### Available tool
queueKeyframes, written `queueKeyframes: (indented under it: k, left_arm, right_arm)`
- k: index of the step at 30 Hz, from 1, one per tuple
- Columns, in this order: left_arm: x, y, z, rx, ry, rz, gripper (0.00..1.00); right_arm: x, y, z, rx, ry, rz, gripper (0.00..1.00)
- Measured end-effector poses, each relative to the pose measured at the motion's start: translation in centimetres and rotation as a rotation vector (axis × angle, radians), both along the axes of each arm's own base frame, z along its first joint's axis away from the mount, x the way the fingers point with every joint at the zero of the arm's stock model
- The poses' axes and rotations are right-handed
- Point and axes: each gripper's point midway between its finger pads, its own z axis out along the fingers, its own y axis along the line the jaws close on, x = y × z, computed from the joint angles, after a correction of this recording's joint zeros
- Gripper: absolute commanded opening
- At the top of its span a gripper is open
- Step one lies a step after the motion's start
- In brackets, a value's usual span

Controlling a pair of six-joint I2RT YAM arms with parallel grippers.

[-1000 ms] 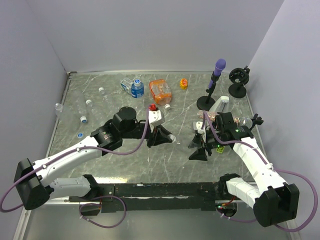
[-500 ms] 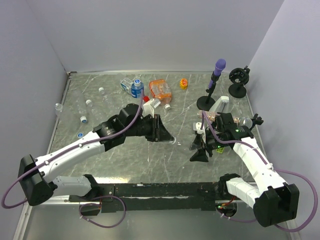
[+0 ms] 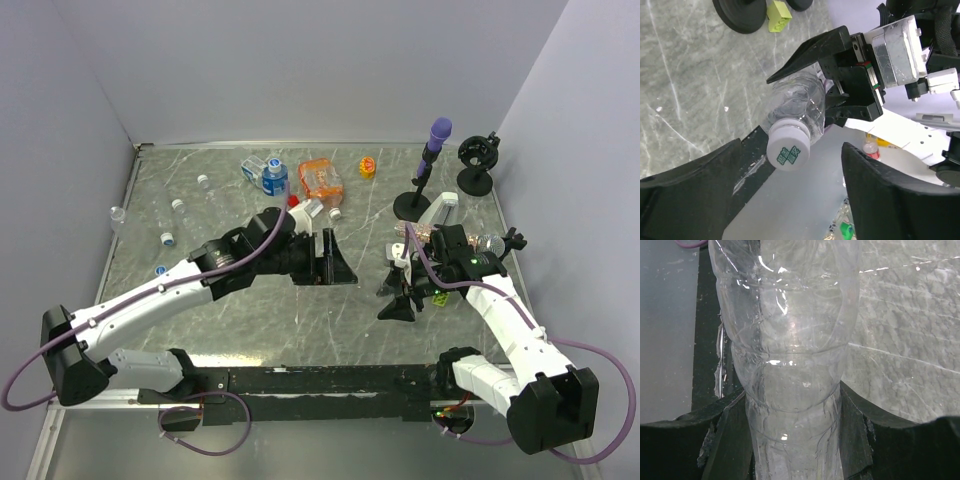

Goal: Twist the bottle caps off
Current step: Unscrew the bottle cap from the plastic bottle.

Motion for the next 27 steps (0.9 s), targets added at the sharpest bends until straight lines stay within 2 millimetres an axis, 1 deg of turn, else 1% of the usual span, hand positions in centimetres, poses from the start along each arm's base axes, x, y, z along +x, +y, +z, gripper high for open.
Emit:
queueKeyframes:
  k: [2,4,5,6,8,11,13,15,18,23,27]
  left_arm:
    - [0.2,0.3,0.2,0.006,-0.034,0.002,0.92]
    - [0.4,1.0,0.9,0.011,-0.1,0.0,0.95]
    - [0.5,1.5,1.4,0.01,-0.156,0.0,0.99]
    - [0.5,2.0,2.1,0.001,-0.204,-0.001,0.97]
    - [0.3,3.4,3.7,-0.032,-0.316,0.004,0.97]
    - [-0.6,6.1,6.2,-0.135,-0.518,0.021,0.97]
    - [-1.0,7.4,6.9,-0.187,-0.621,0.034,0.97]
    - [-1.4,8.4,7.1,-0.227,-0.728,0.038,0.96]
    - [-1.9,8.8,6.5,-0.232,-0.852,-0.006,0.96]
    - [-2.9,8.4,5.6,-0.171,-1.05,-0.169,0.97]
    - [-2.9,7.8,4.4,-0.104,-1.135,-0.277,0.97]
  right_arm:
    - [0.0,0.0,0.0,0.0,-0.002,0.0,0.13]
    - [0.1,0.0,0.0,0.001,-0.004,0.0,0.13]
    - [0.1,0.0,0.0,0.001,-0.005,0.0,0.13]
    - [0.1,0.0,0.0,0.001,-0.005,0.0,0.13]
    - [0.1,0.0,0.0,0.001,-0.006,0.0,0.13]
    - [0.1,0.0,0.0,0.001,-0.008,0.002,0.13]
    - [0.1,0.0,0.0,0.002,-0.011,0.003,0.13]
    - [0.1,0.0,0.0,0.002,-0.016,0.006,0.13]
    - [0.1,0.0,0.0,0.002,-0.023,0.01,0.13]
    - [0.1,0.1,0.1,0.005,-0.034,0.018,0.13]
    - [0.1,0.0,0.0,0.004,-0.04,0.023,0.13]
